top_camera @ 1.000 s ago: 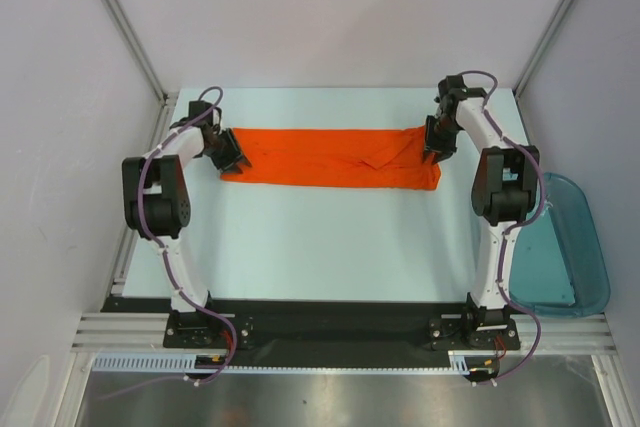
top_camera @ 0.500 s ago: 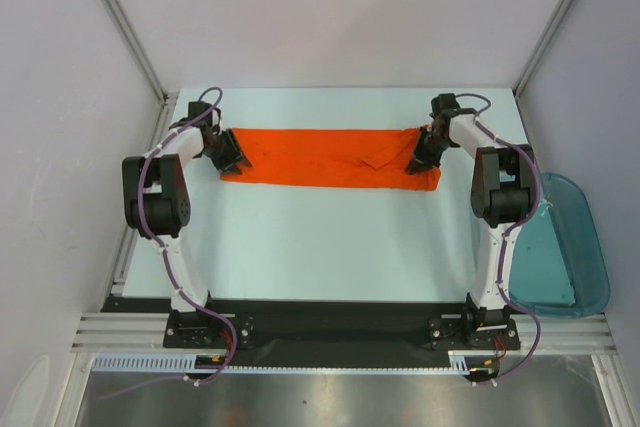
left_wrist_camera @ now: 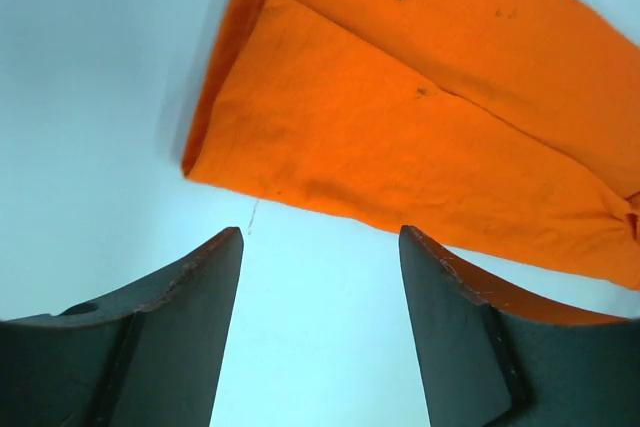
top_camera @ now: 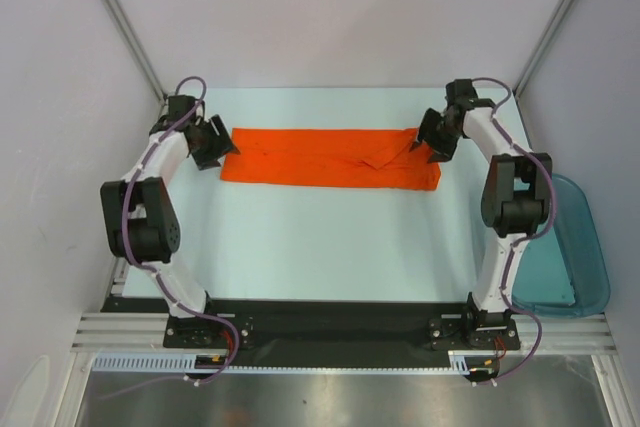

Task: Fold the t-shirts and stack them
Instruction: Fold the tshirt

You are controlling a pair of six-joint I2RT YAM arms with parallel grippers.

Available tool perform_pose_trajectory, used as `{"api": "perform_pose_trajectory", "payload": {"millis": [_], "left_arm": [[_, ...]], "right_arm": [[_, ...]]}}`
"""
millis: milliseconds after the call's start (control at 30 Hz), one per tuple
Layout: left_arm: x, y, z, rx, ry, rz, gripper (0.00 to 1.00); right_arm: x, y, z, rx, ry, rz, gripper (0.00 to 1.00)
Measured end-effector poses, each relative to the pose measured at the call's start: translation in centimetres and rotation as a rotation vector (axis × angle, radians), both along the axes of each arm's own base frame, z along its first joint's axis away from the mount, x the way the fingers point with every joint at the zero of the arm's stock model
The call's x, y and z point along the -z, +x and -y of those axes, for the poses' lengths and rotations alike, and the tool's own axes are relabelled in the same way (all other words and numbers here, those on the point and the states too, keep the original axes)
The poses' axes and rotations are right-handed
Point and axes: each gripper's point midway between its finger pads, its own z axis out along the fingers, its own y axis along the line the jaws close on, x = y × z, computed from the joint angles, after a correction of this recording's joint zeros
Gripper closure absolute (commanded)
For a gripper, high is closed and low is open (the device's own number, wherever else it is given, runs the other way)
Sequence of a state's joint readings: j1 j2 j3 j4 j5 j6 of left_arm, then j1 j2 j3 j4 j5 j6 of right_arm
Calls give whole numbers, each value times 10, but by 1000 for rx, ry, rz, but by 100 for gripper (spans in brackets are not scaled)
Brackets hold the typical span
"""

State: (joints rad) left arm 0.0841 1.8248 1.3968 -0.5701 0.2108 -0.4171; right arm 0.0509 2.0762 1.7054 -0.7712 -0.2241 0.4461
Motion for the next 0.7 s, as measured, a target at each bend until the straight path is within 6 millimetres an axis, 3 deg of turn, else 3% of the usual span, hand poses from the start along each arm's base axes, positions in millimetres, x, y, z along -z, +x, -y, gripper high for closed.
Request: {"api": "perform_pose_trajectory", "payload": {"millis": [100,200,267,400,700], "left_arm": [[-12,-9,-11,-42,-5,55,32],[10,-29,-17,-100,-37,10,33],[30,-43,-18,-143,-76,-49,33],[47,-48,-14,-202,-142,-98,31],[66,-28,-15,-327,-207,-126,38]], "right_arm": [[-38,-6,-2,30,36,78,30],[-62,-23,-5,76,85,134,30],[-65,-37,-8,113,124,155,30],[-53,-60,-14,194,196,132,32],[10,-101,-22,380,296,10,31]]}}
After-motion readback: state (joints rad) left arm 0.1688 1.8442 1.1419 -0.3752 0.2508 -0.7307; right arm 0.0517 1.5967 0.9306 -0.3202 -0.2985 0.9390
